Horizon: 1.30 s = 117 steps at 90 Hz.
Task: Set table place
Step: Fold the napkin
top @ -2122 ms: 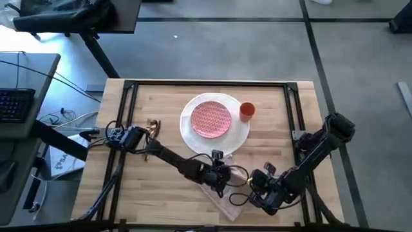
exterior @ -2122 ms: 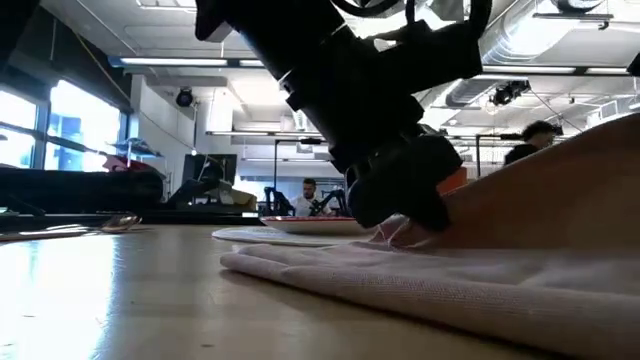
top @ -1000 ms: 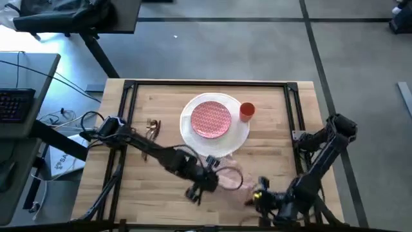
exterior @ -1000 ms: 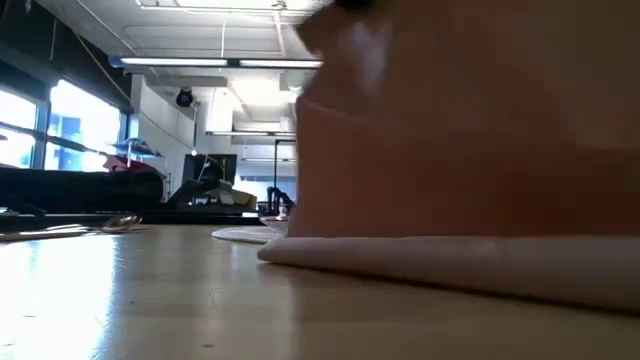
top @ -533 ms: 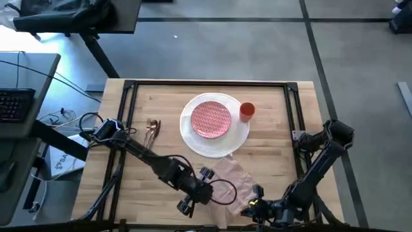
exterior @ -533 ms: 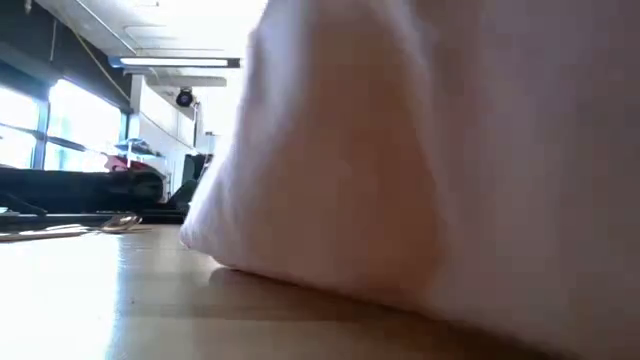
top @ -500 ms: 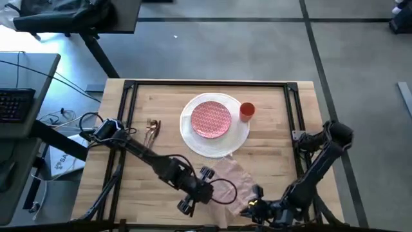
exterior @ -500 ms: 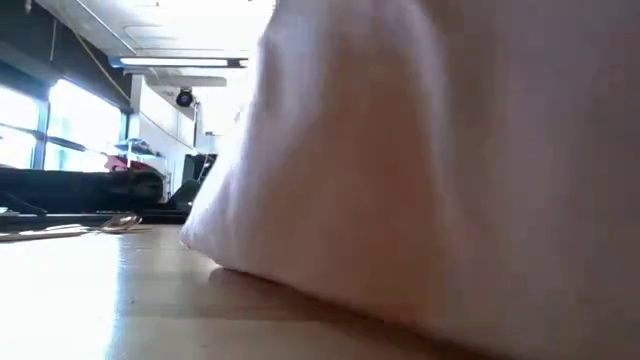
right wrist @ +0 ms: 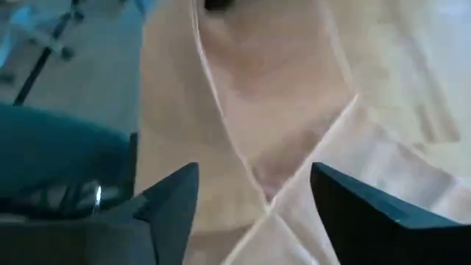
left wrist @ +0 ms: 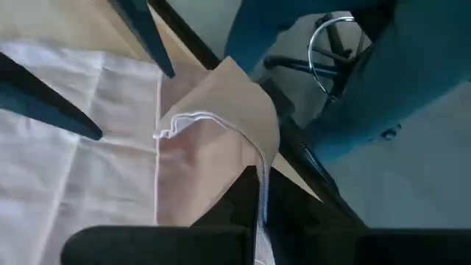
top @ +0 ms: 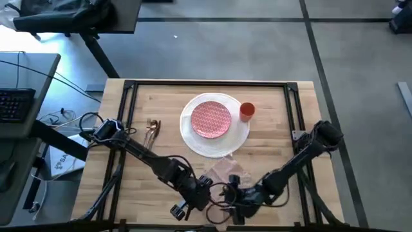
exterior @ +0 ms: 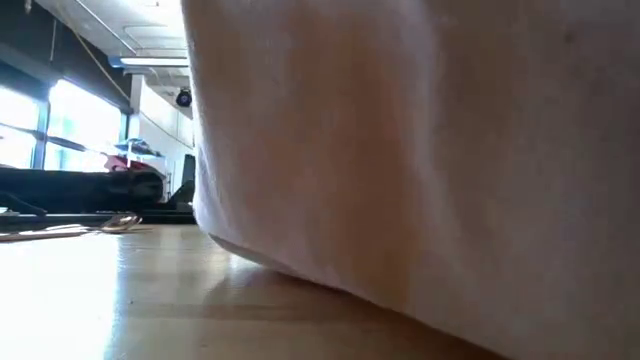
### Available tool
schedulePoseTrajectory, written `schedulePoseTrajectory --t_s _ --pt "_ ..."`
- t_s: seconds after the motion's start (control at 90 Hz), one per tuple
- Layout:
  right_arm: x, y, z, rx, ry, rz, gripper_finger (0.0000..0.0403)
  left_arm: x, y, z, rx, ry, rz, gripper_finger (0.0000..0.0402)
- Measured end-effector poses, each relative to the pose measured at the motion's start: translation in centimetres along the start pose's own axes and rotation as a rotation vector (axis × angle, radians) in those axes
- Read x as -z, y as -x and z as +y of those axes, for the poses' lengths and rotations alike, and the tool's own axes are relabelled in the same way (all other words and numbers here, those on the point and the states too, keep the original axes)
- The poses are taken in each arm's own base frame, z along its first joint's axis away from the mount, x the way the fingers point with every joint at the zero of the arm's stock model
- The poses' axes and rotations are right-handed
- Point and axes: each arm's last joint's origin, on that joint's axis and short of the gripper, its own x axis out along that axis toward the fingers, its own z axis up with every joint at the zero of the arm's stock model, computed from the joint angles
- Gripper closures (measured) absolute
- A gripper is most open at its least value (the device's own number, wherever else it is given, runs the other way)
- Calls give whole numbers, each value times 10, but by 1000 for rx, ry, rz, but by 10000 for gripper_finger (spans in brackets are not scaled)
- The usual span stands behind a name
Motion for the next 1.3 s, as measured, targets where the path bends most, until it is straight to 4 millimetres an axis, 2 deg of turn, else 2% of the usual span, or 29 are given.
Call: schedulePoseTrajectory --t_s 0.144,0.322,0.456,0.556,0.678,0.811,0.944,1.033,1.156,1.3 --pt "32 -7 -18 133 -155 142 171 0 0 -2 -11 -9 2 401" --pt "85 -18 -44 221 -358 202 228 0 -1 -1 -60 -37 6 401" --pt "109 -10 -68 304 -420 223 274 -3 -1 0 -95 -75 -17 401" --pt "114 7 -91 402 -382 290 298 -6 0 3 -144 -118 -49 401" --pt "113 40 -122 594 -280 404 314 -12 2 11 -220 -160 -95 401" --pt "92 75 -136 653 -287 376 317 -11 5 22 -321 -163 -85 401" --pt "82 90 -127 544 -316 261 314 -9 4 32 -343 -147 -79 401" --pt "79 89 -112 459 -308 161 309 -2 -7 38 -337 -139 -64 401" --pt "77 76 -84 335 -289 18 306 9 -31 44 -287 -126 -9 401" --pt "77 47 -55 181 -292 -115 306 17 -56 38 -178 -121 26 401"
